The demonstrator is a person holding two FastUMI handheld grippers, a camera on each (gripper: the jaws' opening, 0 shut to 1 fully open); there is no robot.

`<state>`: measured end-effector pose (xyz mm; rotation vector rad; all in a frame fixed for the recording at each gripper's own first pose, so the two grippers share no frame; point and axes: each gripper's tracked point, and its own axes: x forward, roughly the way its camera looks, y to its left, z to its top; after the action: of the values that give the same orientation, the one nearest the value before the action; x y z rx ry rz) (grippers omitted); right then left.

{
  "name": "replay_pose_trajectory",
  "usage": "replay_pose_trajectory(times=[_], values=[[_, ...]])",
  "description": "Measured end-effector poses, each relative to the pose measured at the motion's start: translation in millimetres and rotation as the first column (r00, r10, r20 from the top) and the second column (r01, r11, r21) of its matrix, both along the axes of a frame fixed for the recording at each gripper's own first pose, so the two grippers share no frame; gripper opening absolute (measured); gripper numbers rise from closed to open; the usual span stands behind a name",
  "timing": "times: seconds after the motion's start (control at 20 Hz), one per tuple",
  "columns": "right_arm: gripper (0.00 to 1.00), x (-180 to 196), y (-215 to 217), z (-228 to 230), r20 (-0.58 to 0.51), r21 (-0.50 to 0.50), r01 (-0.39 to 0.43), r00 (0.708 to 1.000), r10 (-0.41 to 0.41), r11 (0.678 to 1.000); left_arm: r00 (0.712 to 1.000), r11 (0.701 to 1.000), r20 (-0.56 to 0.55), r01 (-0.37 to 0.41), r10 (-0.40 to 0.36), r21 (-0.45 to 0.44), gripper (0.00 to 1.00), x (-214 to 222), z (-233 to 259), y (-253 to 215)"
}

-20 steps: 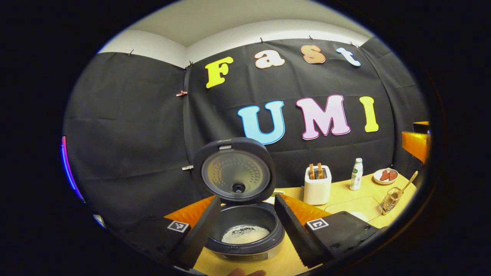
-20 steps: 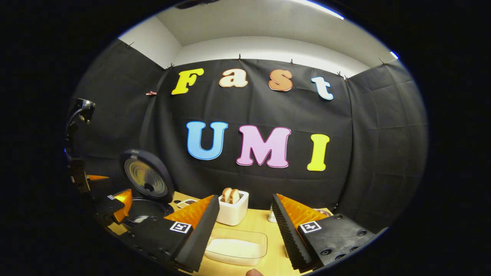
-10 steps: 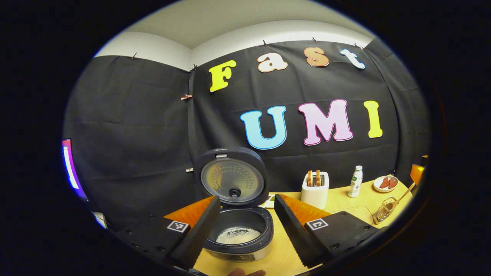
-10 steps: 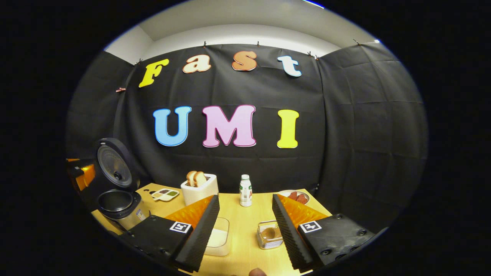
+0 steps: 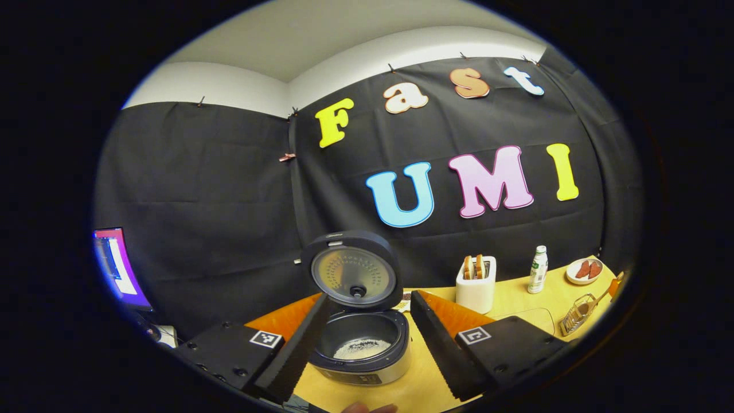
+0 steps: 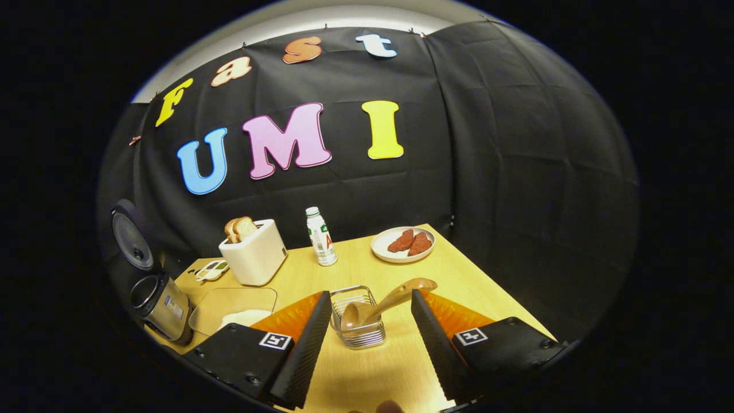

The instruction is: Close the left gripper, press the button to open the rice cooker; take a wooden spoon from the chopstick holder with the right hand, scoop a spoonful of rice and pour it into the rice cooker, then put the wooden spoon back into the chopstick holder.

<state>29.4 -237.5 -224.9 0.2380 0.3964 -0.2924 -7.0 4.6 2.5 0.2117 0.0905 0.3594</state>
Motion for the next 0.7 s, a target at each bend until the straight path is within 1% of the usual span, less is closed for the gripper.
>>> replay_pose_trajectory(times=[0.1,0.3,0.45,0.5,0.6,0.65,0.7], values=[[0.87,8,-6,-15,-0.021,0.022,0.003,1.000,-0.003,1.000,1.000,1.000,-0.003,-0.029,0.029,0.012,0.95,-6,0,2],[0.88,24,-17,-47,-0.060,0.065,0.014,0.998,-0.010,0.998,0.998,0.998,-0.003,-0.055,0.055,0.033,0.96,-16,5,0],[0.87,34,-20,-53,-0.064,0.077,0.011,0.998,-0.006,0.997,0.997,0.996,-0.011,-0.070,0.071,0.051,0.96,-23,6,3],[0.88,36,-15,-55,-0.073,0.072,-0.008,0.997,0.013,0.997,0.997,0.996,-0.013,-0.076,0.076,0.053,0.96,-26,5,5],[0.74,43,-11,-59,-0.093,0.042,-0.038,0.995,0.042,0.998,0.996,0.995,-0.013,-0.087,0.087,0.054,0.96,-29,5,8],[0.60,43,-16,-56,-0.095,0.016,-0.031,0.995,0.032,0.999,0.996,0.994,-0.013,-0.091,0.092,0.055,0.96,-29,5,10],[0.55,46,-14,-52,-0.086,0.015,-0.031,0.996,0.033,0.999,0.995,0.994,-0.014,-0.093,0.094,0.055,0.96,-30,4,11]])
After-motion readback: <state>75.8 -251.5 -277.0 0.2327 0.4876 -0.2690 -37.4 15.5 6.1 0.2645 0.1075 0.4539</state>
